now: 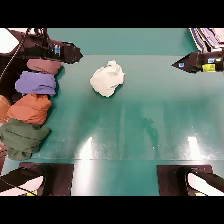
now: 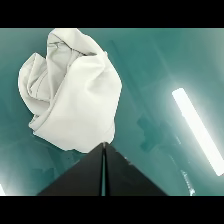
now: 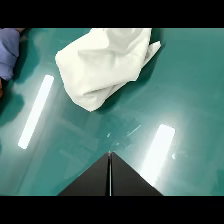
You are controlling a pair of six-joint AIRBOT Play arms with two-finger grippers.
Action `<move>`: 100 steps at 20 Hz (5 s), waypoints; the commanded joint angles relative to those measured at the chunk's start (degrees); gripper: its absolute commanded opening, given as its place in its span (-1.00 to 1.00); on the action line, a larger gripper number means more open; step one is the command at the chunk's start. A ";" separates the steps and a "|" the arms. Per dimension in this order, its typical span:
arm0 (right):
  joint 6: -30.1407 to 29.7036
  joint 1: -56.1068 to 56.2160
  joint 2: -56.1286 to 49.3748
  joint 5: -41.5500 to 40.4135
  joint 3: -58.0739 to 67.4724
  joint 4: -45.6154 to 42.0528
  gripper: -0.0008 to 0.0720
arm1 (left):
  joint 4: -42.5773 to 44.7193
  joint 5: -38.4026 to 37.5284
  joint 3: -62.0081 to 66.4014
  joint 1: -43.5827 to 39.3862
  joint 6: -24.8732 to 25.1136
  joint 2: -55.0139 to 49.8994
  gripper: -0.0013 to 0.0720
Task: Fold the shirts.
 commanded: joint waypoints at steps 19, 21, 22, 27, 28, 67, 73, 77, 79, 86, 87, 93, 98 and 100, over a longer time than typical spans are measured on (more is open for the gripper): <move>0.04 0.02 -0.11 -5.16 -0.07 0.13 -0.94 | 4.02 5.81 -0.02 0.04 -1.51 -4.37 0.54; 0.04 0.04 -0.11 -4.55 -0.09 0.09 -0.94 | 4.74 5.81 -0.02 0.02 -1.44 -10.19 0.55; 0.04 0.04 -0.11 -4.46 -0.09 0.09 -0.94 | 4.68 6.21 -0.02 0.02 -1.38 -13.44 0.55; 0.04 0.02 -0.11 -4.46 -0.09 0.09 -0.94 | -2.49 11.72 0.04 0.02 5.55 -27.69 0.55; 0.04 0.02 -0.11 -4.50 -0.09 0.07 -0.94 | -5.11 12.46 0.04 0.02 7.21 -29.11 0.55; 0.09 -3.30 9.14 1.97 12.41 -0.07 -0.94 | -13.05 -7.02 3.30 -9.92 6.12 -33.33 0.52; 0.13 -3.30 9.11 2.23 12.41 -0.24 -0.94 | -13.38 -3.06 3.89 -10.80 6.08 -36.52 -0.78; 4.09 -3.30 9.75 6.14 10.29 -7.37 -0.94 | -10.56 -8.39 8.70 -5.07 4.07 -34.91 -0.90; 4.26 -3.30 12.31 6.25 3.19 -9.40 -0.94 | -8.92 -7.45 9.20 0.00 4.02 -29.90 -0.90; 6.67 0.79 13.64 2.14 -32.11 -9.14 0.38 | -4.09 -9.64 9.18 10.58 4.57 -19.58 -0.90; 6.64 2.89 12.20 0.52 -36.17 -7.45 0.37 | -3.45 -10.23 9.11 10.58 4.55 -19.65 -0.90; 6.01 19.76 -1.73 -17.73 -43.91 -2.38 0.37 | -2.56 -10.69 8.31 10.58 4.55 -19.87 -0.90; 5.95 26.18 -14.10 -24.06 -34.80 -1.09 0.33 | -2.32 -10.69 8.31 10.58 4.57 -19.87 -0.90; 5.90 26.97 -18.36 -23.76 -30.71 -1.16 -0.14 | -1.64 -10.69 8.31 10.58 4.55 -19.87 -0.90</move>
